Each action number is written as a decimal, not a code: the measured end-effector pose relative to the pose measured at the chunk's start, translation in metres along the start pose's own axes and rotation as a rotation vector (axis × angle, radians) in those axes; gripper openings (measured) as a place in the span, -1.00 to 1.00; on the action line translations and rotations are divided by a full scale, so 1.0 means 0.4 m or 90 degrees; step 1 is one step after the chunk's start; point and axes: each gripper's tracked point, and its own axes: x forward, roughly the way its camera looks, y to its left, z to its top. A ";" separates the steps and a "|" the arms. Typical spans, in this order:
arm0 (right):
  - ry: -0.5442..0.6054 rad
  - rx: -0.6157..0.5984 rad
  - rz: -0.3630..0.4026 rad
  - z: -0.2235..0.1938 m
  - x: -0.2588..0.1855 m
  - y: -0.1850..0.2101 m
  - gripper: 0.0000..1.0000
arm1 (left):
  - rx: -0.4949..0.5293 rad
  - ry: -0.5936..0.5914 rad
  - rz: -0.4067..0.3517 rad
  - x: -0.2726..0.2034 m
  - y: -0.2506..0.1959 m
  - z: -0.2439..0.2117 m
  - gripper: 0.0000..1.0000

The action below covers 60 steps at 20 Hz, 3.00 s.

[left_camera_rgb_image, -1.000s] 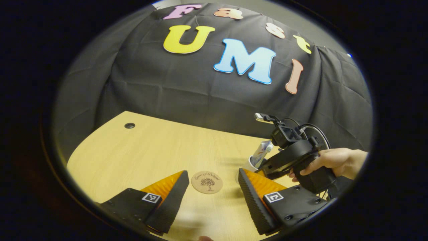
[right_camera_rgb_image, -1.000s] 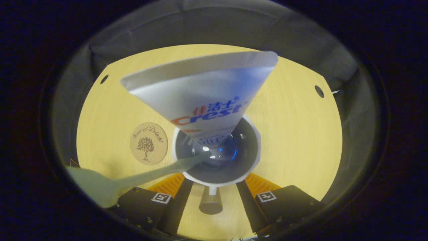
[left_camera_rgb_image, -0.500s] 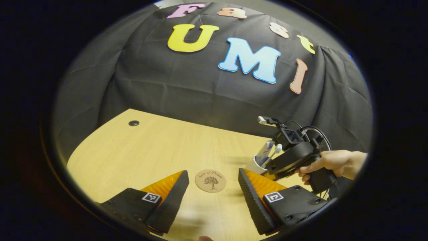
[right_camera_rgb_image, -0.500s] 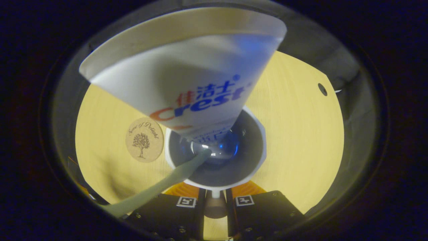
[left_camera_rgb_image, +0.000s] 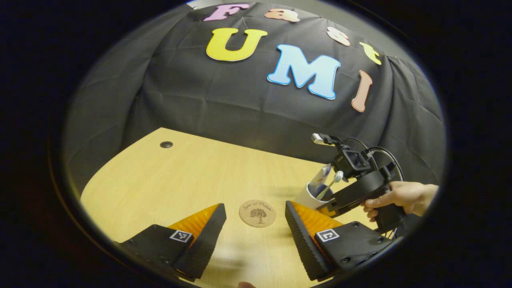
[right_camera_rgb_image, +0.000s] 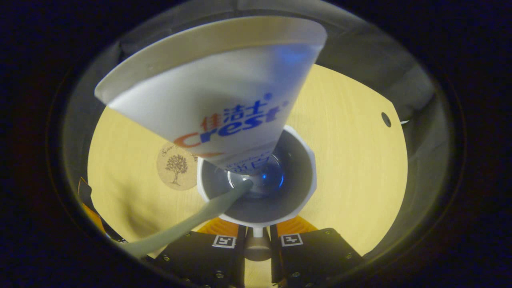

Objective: Put the toothbrush and toothpaste on the desktop into the cup, then pick up the cup and place it on the coaster on the desktop.

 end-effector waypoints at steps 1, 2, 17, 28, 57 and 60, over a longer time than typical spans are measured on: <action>0.000 -0.002 0.008 -0.003 -0.003 0.019 -0.48 | -0.002 0.000 0.001 -0.005 0.004 0.001 0.94; 0.000 -0.004 0.014 -0.003 -0.006 0.034 -0.48 | -0.003 0.000 0.004 -0.011 0.012 0.001 0.94; 0.007 -0.055 0.060 0.036 -0.009 0.235 -0.41 | -0.020 -0.008 0.036 -0.101 0.137 0.002 0.93; 0.031 -0.066 0.059 0.046 0.016 0.258 -0.45 | -0.033 -0.002 0.045 -0.107 0.150 -0.011 0.94; -0.289 0.093 0.050 -0.086 -0.359 -0.052 0.10 | 0.064 -0.024 -0.040 -0.088 -0.152 0.028 0.93; -0.374 0.101 0.028 -0.083 -0.401 -0.080 0.09 | 0.077 -0.032 -0.045 -0.092 -0.192 0.036 0.93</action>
